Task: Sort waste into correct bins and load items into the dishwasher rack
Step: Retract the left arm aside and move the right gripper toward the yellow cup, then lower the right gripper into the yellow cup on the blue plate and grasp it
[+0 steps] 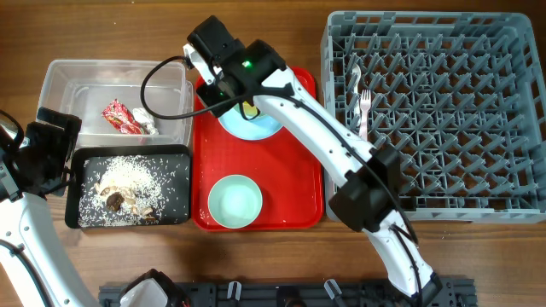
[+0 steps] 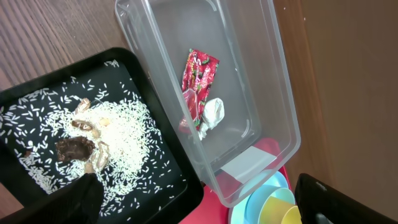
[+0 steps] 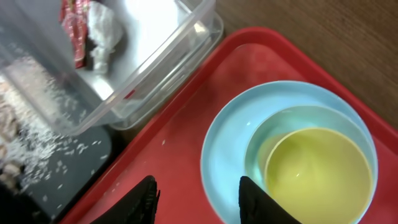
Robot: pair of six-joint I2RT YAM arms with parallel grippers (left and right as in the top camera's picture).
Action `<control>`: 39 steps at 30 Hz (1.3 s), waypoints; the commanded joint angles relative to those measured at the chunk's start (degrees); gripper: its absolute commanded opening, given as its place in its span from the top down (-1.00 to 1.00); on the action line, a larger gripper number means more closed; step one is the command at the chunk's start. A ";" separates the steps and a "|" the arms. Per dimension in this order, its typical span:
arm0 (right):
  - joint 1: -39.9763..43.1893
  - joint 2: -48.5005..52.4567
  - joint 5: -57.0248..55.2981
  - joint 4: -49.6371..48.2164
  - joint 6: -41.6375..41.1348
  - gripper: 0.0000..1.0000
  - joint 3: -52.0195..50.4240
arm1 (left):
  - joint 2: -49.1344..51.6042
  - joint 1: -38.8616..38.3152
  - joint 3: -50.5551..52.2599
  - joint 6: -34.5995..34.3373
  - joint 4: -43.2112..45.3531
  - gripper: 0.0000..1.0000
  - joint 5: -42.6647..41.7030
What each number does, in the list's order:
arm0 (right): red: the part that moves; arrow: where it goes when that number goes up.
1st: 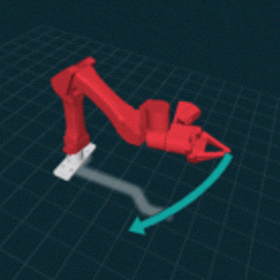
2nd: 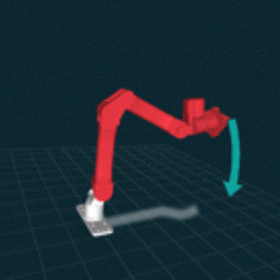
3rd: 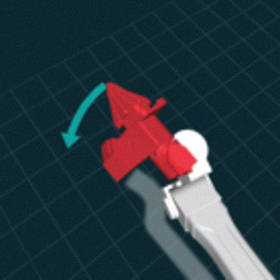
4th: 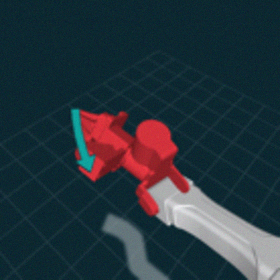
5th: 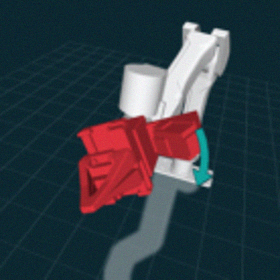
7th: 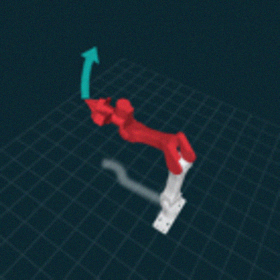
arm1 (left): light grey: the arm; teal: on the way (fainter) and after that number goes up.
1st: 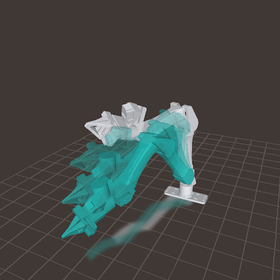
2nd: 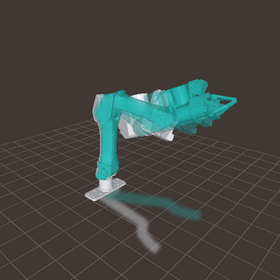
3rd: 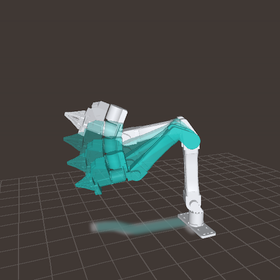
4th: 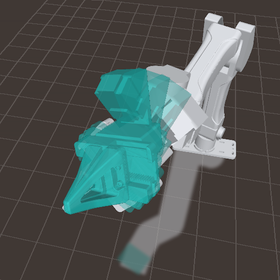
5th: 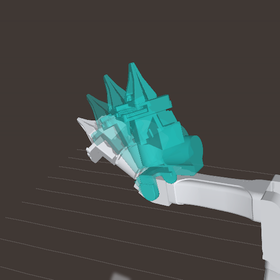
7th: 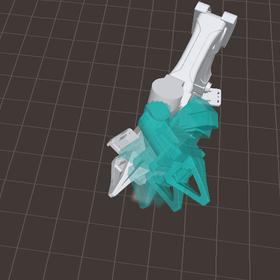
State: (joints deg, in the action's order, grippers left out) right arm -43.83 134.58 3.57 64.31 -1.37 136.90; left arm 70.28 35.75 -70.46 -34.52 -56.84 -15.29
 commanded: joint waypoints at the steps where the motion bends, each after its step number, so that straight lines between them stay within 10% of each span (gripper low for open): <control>1: 0.39 3.17 -5.81 -1.86 -0.35 0.13 -0.66 | -0.11 0.26 -0.81 1.31 -0.02 -1.00 -0.07; 39: 3.67 6.58 -9.55 0.66 -0.28 0.39 -7.74 | -0.11 0.26 -0.81 1.31 -0.02 -1.00 -0.07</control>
State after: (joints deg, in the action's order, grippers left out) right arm -39.97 139.94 -6.46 66.11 -1.41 132.35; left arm 70.28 35.75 -70.46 -34.52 -56.84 -15.29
